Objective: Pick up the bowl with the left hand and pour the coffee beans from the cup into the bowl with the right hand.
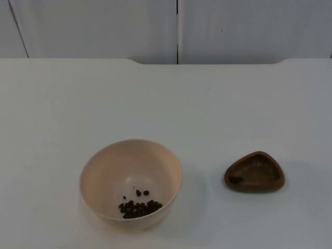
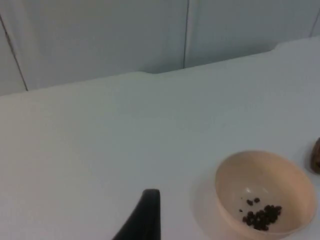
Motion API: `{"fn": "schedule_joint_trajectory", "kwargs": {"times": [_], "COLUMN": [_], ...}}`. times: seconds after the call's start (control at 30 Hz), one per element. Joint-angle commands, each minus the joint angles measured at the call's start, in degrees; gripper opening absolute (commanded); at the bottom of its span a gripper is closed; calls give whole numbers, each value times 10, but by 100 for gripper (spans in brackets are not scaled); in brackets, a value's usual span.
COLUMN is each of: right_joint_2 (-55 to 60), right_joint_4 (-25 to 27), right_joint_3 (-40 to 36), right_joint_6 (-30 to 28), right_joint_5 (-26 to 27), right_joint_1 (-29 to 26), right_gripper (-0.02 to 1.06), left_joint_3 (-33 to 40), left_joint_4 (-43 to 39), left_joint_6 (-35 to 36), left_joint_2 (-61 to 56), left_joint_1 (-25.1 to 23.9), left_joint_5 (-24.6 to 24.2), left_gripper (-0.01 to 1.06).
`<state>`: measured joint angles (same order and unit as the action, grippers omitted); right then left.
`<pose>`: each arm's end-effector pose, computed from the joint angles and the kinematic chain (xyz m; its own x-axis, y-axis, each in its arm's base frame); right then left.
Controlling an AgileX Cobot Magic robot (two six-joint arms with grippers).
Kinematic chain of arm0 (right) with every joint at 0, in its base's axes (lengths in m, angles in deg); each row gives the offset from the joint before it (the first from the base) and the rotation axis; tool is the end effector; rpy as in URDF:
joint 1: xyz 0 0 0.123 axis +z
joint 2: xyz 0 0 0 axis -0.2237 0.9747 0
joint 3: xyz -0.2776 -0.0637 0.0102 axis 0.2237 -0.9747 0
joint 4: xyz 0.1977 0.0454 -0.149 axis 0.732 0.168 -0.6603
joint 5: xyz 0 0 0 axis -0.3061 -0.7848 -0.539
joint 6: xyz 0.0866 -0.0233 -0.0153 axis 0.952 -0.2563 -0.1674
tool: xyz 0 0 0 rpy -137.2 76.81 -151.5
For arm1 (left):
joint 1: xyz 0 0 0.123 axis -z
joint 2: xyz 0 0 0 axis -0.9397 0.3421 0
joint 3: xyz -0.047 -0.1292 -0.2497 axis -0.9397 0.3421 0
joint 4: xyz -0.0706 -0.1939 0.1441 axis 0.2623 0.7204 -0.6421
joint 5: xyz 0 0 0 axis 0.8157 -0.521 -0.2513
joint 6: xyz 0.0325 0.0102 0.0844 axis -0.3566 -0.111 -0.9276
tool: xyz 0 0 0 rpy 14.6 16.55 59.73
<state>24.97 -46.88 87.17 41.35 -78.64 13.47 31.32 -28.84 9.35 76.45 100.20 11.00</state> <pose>0.0535 0.0254 0.3348 -0.2584 -0.1601 -0.9527 -0.4427 0.8961 -0.0305 0.0142 0.0061 0.3177 -0.3511 0.0927 -0.9317 0.3561 0.9336 -0.0412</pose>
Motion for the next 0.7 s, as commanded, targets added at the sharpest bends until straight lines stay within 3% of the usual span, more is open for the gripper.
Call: {"fn": "schedule_joint_trajectory", "kwargs": {"times": [0.0,0.27,0.5,0.67], "right_joint_2": [-45,-108,-151,-178], "right_joint_4": [1,3,16,16], "right_joint_3": [-4,-4,-4,-4], "right_joint_6": [-18,-29,-45,-45], "right_joint_5": [-26,-73,-106,-148], "right_joint_1": [1,1,1,1], "right_gripper": [50,50,50,50], "left_joint_3": [4,4,67,64], "left_joint_4": [31,57,91,91], "left_joint_6": [-36,-57,-100,-100], "left_joint_2": [-44,-75,-75,-75], "left_joint_1": [-1,-1,-1,-1], "left_joint_5": [-25,-70,-77,-76], "left_gripper": [94,94,94,94]}}
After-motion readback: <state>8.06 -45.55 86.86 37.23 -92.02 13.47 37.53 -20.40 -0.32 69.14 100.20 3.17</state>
